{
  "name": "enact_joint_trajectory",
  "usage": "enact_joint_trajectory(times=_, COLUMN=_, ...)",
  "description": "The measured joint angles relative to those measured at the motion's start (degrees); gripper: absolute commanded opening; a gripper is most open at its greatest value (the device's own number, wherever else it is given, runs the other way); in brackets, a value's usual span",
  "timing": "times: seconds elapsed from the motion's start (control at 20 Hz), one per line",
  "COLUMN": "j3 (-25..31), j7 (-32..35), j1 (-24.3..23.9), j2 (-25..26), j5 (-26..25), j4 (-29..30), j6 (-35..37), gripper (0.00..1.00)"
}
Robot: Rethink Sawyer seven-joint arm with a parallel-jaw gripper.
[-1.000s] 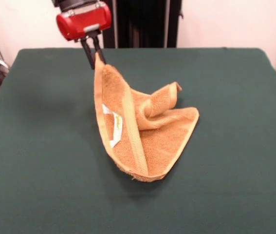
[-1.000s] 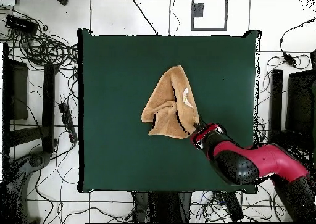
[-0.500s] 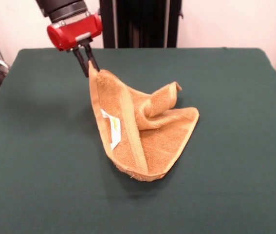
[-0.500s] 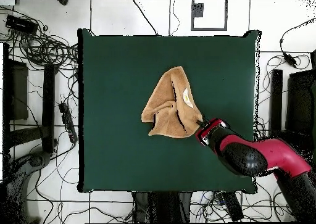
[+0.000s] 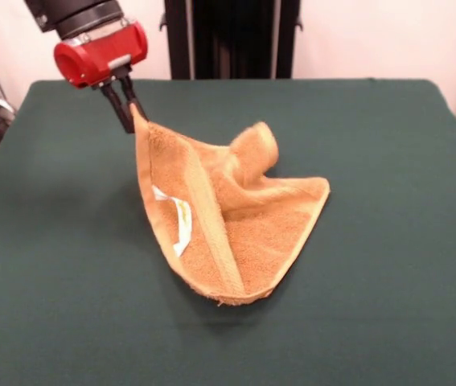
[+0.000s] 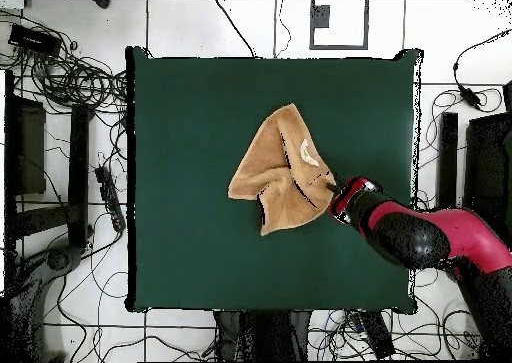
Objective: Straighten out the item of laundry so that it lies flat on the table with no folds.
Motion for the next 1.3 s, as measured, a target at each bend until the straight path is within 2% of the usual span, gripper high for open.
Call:
enact_joint_trajectory(times=0.95, j3=0.3, j7=-21.9, j1=-0.1, j2=10.7, j5=1.9, j4=-15.4, j6=6.0, gripper=0.0)
enact_joint_trajectory(times=1.3, j3=0.3, j7=-26.4, j1=0.1, j2=12.3, j5=2.7, j4=-18.7, j6=8.7, gripper=0.0)
